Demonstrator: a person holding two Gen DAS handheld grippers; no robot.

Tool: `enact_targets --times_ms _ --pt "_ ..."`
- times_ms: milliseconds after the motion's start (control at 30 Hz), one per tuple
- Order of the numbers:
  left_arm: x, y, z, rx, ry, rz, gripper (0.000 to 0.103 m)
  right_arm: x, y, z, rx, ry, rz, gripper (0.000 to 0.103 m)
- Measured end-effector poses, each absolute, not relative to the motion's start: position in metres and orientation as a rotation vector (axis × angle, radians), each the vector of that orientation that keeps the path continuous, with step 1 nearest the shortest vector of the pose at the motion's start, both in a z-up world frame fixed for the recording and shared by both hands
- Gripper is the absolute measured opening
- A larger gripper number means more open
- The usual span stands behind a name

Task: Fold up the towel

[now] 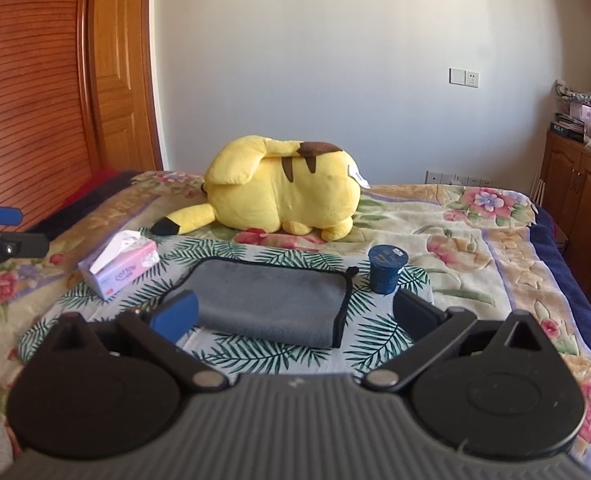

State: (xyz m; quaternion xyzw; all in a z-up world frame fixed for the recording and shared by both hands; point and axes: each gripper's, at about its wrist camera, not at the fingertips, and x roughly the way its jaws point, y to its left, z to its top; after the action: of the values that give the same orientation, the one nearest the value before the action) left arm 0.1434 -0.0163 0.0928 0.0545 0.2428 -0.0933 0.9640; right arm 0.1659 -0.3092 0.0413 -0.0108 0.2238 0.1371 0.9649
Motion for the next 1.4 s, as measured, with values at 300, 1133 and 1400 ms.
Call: enact_targets --times_ms 300,1133,1400 --pt "0.106 -0.013 0.101 0.091 0.477 -0.178 0.084 0.135 -0.312 0.042 -0.022 0.444 0.258 0.103" --pt "0.024 0.001 0.06 0.052 0.507 -0.149 0.084 0.063 -0.29 0.015 0.011 0.473 0.265 0.103" --pt "0.006 0.002 0.04 0.043 0.51 -0.144 0.084 0.047 -0.287 -0.001 0.024 0.494 0.254 0.103"
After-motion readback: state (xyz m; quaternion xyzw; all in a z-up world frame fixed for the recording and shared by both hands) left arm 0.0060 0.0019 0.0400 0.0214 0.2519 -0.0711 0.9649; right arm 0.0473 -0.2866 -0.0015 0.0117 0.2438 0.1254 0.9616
